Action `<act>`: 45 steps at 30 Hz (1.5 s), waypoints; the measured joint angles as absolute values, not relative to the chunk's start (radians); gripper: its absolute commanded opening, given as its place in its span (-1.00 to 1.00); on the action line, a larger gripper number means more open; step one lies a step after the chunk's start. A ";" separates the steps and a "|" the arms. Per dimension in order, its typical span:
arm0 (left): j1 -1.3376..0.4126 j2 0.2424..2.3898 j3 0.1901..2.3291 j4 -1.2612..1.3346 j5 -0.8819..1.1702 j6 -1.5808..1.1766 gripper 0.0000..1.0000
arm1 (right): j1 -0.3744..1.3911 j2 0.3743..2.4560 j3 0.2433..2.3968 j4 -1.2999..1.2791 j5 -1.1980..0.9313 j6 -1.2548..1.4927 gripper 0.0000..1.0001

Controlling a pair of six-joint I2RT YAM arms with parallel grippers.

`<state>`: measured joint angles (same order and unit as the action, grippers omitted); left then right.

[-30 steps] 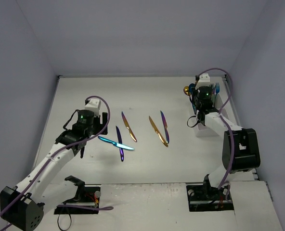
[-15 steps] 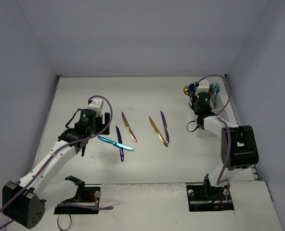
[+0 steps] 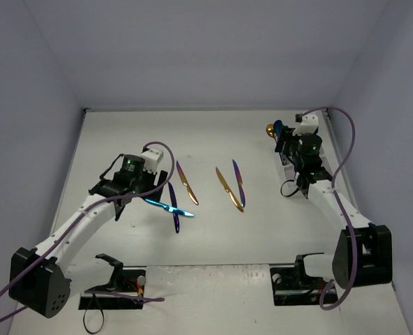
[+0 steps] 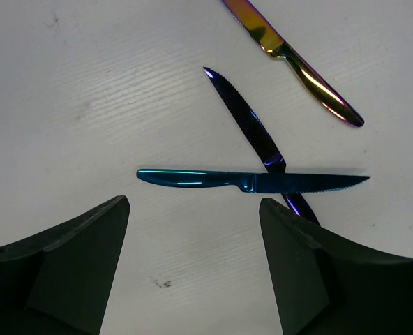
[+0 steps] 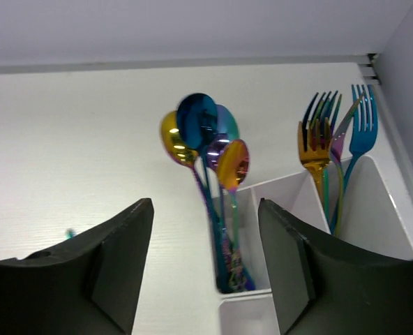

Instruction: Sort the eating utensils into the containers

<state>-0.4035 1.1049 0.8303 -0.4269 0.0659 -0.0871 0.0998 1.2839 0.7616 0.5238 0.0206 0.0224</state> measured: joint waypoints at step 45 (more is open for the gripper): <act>-0.532 1.872 1.259 -0.472 -0.038 0.014 0.09 | 0.106 0.855 0.688 0.255 -0.281 0.199 0.63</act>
